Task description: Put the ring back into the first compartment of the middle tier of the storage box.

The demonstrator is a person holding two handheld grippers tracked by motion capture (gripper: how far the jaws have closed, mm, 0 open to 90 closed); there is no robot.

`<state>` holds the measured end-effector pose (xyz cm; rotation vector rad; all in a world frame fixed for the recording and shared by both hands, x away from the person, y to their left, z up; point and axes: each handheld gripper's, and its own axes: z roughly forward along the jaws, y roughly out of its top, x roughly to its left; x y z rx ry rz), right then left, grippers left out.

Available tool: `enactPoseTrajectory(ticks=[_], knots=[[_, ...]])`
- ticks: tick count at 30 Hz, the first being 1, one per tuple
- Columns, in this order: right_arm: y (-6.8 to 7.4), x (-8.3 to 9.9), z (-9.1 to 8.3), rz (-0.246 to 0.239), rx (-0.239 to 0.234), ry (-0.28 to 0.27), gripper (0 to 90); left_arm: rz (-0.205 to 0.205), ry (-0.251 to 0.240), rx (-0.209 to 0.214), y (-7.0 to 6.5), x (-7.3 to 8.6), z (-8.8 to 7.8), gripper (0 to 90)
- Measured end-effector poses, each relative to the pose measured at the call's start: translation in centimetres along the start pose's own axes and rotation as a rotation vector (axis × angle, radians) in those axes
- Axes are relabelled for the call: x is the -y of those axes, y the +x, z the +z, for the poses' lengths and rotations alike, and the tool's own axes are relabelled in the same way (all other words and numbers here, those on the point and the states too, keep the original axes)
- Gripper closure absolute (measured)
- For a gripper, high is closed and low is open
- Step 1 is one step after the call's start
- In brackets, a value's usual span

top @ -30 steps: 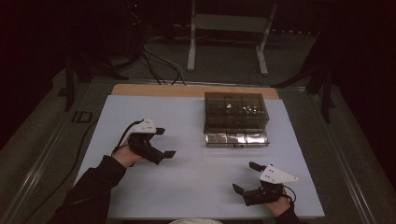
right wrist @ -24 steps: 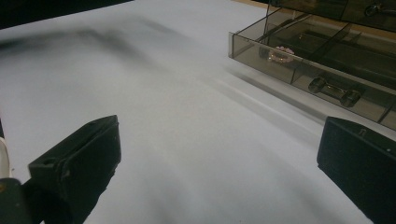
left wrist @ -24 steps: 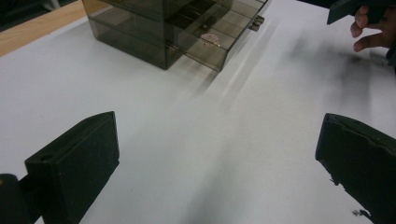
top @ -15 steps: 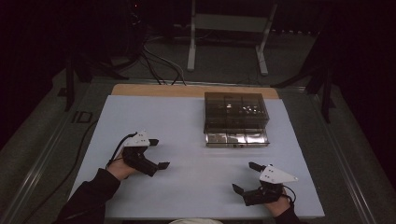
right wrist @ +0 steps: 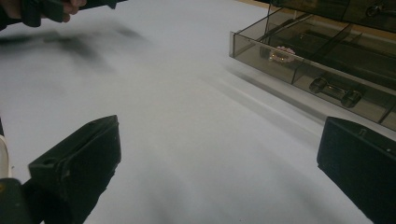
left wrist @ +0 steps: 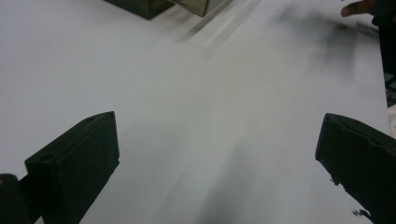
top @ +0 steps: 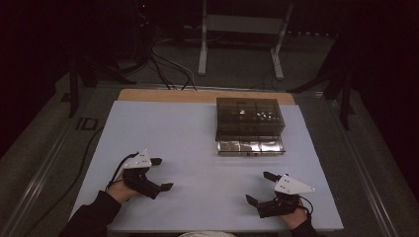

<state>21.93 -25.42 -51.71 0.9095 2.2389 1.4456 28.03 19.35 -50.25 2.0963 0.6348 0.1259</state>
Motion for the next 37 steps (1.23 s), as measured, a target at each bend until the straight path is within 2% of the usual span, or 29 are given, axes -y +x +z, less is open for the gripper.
enactPoseTrajectory(ticks=[4,10,17,22,28,37], knots=[[0.0,0.0,0.0,-0.006,-0.001,0.004,0.0,-0.004,0.006,-0.047,-0.2,1.1,-0.7,1.1],[0.1,0.0,0.1,-0.010,-0.005,0.011,0.0,-0.033,-0.014,-0.072,-0.1,2.3,-2.3,1.1],[-0.1,0.0,0.1,0.003,-0.017,0.004,0.0,-0.041,-0.002,-0.132,-0.3,3.4,-3.4,1.2],[-0.1,0.0,0.2,0.002,-0.018,0.005,0.0,-0.057,0.003,-0.111,-0.1,3.8,-3.3,1.2],[-0.1,0.0,0.2,0.000,-0.014,0.003,0.0,-0.063,-0.028,-0.083,-0.3,3.6,-3.1,1.2],[-0.2,0.0,0.3,0.000,-0.008,0.008,0.0,-0.066,-0.027,-0.074,-0.2,3.7,-2.9,1.2]])
